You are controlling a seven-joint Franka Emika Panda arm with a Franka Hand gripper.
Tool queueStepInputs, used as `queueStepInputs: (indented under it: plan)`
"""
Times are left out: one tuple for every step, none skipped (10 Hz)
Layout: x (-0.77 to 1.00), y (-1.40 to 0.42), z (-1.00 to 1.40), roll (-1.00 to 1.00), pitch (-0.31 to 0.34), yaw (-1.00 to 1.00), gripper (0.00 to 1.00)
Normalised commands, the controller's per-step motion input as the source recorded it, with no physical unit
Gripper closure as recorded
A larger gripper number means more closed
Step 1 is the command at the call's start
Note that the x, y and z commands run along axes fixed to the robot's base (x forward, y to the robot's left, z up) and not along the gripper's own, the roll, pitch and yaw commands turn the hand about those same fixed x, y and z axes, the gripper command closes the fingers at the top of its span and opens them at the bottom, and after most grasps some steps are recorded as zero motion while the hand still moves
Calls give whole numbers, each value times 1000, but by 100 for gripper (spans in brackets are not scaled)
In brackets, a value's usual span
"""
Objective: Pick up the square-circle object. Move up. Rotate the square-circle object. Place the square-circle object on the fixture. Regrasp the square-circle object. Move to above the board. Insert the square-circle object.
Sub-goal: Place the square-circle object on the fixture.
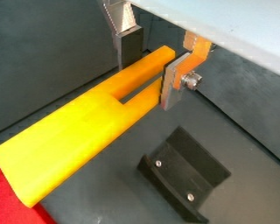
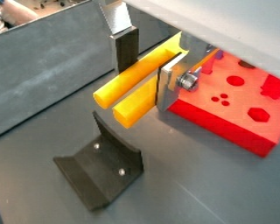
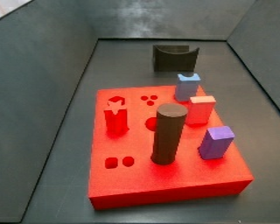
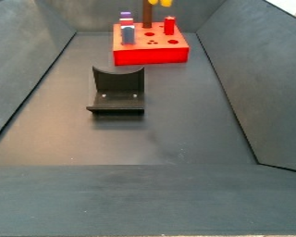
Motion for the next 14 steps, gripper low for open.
queueStepInputs:
  plan:
    - [1000, -147, 65, 99, 129, 52, 100]
    - [964, -108, 46, 105, 139, 53, 100]
    - [839, -63, 29, 112, 150, 56, 100]
    - [778, -50, 20, 116, 155, 58, 100]
    - [662, -36, 19, 122, 158, 60, 100]
    - [717, 1000, -594, -1000, 371, -31, 100]
    - [683, 1000, -578, -1000, 356, -48, 100]
    - [746, 1000, -458, -1000, 333, -82, 100]
    - [673, 823, -227, -1000, 337, -99, 100]
    - [620, 708, -155, -1000, 338, -110, 100]
    - [521, 492, -95, -1000, 320, -137, 100]
    - [473, 388, -79, -1000, 311, -152, 100]
    - [381, 184, -38, -1000, 296, -186, 100]
    - [293, 64, -24, -840, 241, -196, 100]
